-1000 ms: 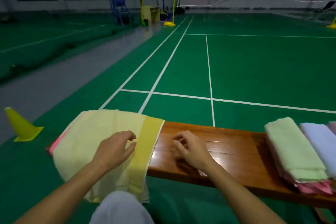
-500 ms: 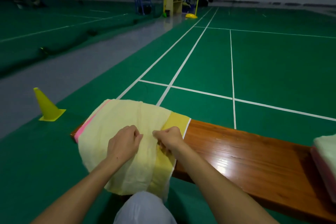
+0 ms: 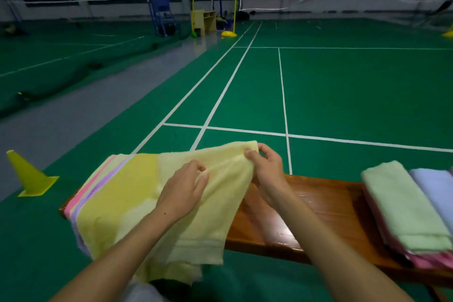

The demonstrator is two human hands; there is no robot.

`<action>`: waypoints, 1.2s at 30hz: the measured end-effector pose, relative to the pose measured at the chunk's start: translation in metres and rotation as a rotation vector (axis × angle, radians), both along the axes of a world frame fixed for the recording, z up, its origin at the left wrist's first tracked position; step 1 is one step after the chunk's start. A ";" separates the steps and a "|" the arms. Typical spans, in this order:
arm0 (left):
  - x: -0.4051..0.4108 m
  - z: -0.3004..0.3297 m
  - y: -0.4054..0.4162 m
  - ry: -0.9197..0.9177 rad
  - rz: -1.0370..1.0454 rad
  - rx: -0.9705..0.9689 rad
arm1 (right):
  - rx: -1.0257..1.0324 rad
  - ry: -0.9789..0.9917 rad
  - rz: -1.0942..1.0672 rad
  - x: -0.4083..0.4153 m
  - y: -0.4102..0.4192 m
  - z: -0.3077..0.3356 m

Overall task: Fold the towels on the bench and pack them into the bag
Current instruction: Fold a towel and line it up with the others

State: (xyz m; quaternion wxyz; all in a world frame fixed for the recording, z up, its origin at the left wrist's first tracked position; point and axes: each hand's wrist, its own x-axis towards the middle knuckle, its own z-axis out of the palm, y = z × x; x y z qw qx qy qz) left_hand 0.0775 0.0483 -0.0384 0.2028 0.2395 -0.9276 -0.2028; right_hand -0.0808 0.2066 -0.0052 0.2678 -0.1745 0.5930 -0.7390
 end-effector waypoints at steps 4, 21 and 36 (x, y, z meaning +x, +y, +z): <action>-0.036 -0.032 0.039 -0.326 -0.149 0.027 | 0.087 0.043 -0.169 -0.054 0.077 -0.008; -0.101 -0.063 0.062 -0.067 0.097 0.461 | 0.579 0.234 -0.206 -0.115 0.188 -0.115; -0.071 -0.003 0.033 0.068 -0.159 0.774 | 0.385 0.241 -0.163 -0.102 0.222 -0.054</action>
